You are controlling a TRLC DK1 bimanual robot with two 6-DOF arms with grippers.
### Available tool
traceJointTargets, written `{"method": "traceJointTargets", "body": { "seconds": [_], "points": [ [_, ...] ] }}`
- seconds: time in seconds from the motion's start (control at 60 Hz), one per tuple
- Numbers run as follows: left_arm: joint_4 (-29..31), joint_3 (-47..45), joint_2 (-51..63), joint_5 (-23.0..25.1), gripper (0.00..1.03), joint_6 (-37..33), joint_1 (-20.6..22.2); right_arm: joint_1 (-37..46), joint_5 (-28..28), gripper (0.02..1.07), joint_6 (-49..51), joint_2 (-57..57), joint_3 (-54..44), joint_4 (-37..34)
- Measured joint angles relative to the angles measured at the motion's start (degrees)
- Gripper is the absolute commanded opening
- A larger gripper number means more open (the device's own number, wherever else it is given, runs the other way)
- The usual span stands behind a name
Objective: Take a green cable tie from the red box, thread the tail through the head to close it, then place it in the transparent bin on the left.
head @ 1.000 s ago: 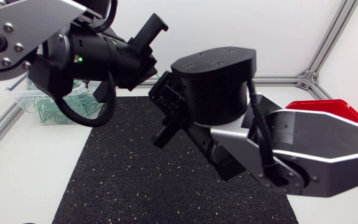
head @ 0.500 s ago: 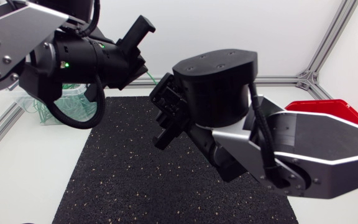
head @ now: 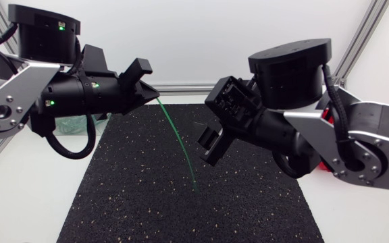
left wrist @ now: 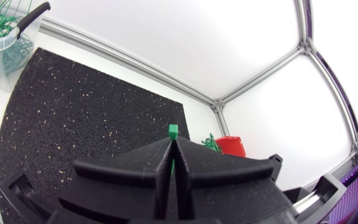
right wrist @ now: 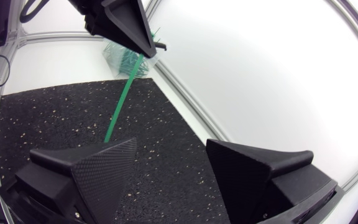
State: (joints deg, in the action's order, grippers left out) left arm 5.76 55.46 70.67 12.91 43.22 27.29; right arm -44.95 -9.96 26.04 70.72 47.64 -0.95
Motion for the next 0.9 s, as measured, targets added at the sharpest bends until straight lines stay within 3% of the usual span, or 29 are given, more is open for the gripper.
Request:
{"method": "traceJointTargets", "body": {
  "seconds": [0.233, 0.4, 0.733, 0.9],
  "points": [
    [-6.21, -6.73, -4.37, 10.88, 0.03, -10.25, -3.10, 8.09, 20.65, 0.86, -3.17, 0.68, 2.82, -9.97],
    [-13.03, -11.72, -6.21, 18.03, 0.03, -16.83, -4.70, 10.32, 31.47, 0.86, -3.82, 1.64, 5.99, -15.74],
    [-27.28, -20.94, -10.16, 28.70, 0.03, -22.75, -5.49, 11.43, 47.76, 0.86, -4.66, 5.64, 9.75, -23.34],
    [-28.81, -22.84, -12.22, 36.37, 0.03, -24.02, -6.43, 12.68, 54.38, 0.85, -4.76, 7.54, 11.93, -25.46]
  ]
}}
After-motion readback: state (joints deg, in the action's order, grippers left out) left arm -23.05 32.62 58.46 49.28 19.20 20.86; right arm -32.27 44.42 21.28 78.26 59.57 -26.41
